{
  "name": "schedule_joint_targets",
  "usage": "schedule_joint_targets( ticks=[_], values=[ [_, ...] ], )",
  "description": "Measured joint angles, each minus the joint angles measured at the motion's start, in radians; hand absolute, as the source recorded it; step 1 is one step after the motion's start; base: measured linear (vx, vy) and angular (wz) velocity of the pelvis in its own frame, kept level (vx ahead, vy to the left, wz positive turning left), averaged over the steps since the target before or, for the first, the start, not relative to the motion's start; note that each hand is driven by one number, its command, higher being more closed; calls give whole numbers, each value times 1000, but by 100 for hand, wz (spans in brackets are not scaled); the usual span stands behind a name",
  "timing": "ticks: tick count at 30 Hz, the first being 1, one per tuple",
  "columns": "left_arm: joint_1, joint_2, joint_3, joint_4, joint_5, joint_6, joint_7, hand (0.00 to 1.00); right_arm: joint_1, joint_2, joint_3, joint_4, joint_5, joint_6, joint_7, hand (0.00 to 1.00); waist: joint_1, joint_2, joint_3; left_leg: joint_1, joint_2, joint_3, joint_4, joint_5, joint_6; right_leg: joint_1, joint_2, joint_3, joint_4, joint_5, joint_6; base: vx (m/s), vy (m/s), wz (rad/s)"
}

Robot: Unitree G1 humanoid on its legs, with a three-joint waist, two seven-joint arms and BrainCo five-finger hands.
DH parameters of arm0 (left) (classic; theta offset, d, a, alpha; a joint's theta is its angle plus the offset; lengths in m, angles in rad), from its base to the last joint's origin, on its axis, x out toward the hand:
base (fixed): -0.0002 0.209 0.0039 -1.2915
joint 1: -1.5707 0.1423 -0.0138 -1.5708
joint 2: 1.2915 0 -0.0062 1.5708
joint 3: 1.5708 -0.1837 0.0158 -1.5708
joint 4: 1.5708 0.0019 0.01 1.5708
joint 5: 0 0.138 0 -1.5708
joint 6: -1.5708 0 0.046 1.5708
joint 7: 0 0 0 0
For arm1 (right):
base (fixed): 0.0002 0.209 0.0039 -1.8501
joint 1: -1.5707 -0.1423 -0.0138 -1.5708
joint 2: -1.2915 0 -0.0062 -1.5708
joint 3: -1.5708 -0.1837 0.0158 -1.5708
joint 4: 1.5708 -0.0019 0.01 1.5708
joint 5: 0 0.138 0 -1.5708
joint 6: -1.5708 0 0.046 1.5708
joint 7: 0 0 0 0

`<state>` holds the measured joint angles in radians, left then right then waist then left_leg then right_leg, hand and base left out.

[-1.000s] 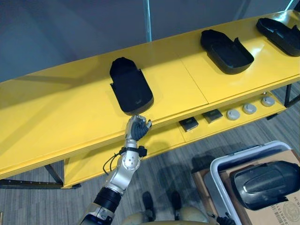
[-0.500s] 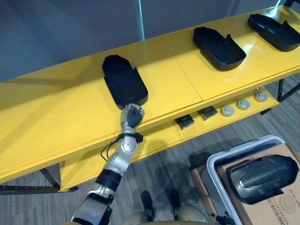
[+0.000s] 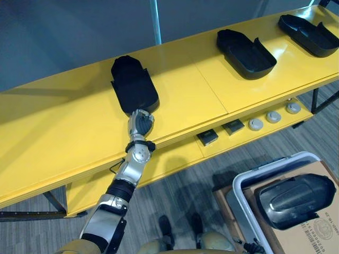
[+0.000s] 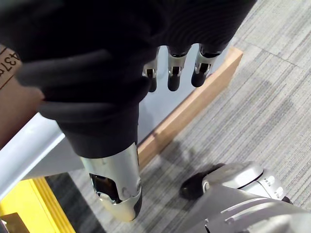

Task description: Walk over and take plastic housings, then place them on the shelf

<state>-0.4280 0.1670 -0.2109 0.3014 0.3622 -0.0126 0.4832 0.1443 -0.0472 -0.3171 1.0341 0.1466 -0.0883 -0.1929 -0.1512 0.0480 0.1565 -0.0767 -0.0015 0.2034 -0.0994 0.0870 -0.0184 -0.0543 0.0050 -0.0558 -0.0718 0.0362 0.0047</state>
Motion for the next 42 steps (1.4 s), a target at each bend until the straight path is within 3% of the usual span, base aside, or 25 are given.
schedule_joint_targets(
  ticks=[7, 9, 13, 17, 19, 23, 26, 27, 32, 35, 42],
  values=[
    [166, -3, 21, -419, 0, -73, -1, 100, 1, -2, 0, 2, -1, 3, 1, 0, 17, 1, -2, 8, 0, -20, 3, 1, 0, 21, 0, -19, 2, -1, 0, -10, 4, 8],
    [222, -12, 62, -518, -7, -93, 0, 100, 2, -5, 0, 4, -1, 9, 1, 0, 30, 1, -2, 13, 0, -24, 3, 1, 0, 26, 0, -20, 3, -1, 0, -31, 12, 4],
    [341, -48, 265, -665, -102, -160, 16, 100, 10, -20, 2, 15, -12, 17, 4, 0, 65, -1, -9, 28, -1, -47, 2, 1, 0, 36, 0, -35, 33, -23, -2, -19, 12, 18],
    [429, -54, 531, -661, -270, -214, 60, 100, 11, -20, 3, 28, -40, 29, 22, 0, 99, -20, -37, 41, -1, -78, 2, 1, 0, 57, 1, -70, 43, -36, -10, -4, 2, 25],
    [465, -77, 607, -619, -319, -222, 75, 100, 11, -18, 3, 43, -40, 31, 22, 0, 116, -31, -54, 48, -3, -94, 2, 2, -1, 69, 0, -83, 46, -43, -11, 21, -2, 23],
    [592, -89, 656, -436, -394, -206, 86, 100, -2, -13, 0, 36, -40, 33, 21, 0, 140, -47, -66, 66, -6, -114, -3, 4, 1, 90, -4, -108, 57, -57, -7, -3, 7, 22],
    [653, -87, 653, -206, -411, -169, 42, 100, -14, -6, 1, -4, -40, 34, 20, 0, 145, -50, -68, 68, -6, -114, -4, 2, -1, 87, -5, -109, 71, -66, -2, -7, 4, 3],
    [658, -86, 650, -90, -413, -147, 8, 0, -23, -5, 1, -5, -41, 37, 20, 0, 145, -50, -68, 70, -6, -112, -4, 2, -1, 87, -6, -108, 73, -73, 6, -25, 13, -4],
    [654, -84, 596, 353, -405, -74, -131, 0, -34, -1, 1, -4, -45, 53, 21, 0, 139, -57, -72, 73, -5, -102, -4, -3, 2, 83, -7, -102, 74, -82, 0, 3, 10, -4],
    [651, -87, 556, 524, -369, -43, -187, 0, -39, -4, -1, 1, -53, 53, 21, 0, 138, -59, -73, 76, -4, -88, -4, -9, 1, 83, -7, -89, 73, -83, 1, 47, 4, -12],
    [624, -84, 487, 618, -285, -33, -250, 0, -54, -7, -1, 2, -71, 54, 21, 0, 136, -45, -79, 90, -2, -59, -3, -24, -10, 83, -6, -60, 73, -86, 5, 60, -4, -14]
  ],
)
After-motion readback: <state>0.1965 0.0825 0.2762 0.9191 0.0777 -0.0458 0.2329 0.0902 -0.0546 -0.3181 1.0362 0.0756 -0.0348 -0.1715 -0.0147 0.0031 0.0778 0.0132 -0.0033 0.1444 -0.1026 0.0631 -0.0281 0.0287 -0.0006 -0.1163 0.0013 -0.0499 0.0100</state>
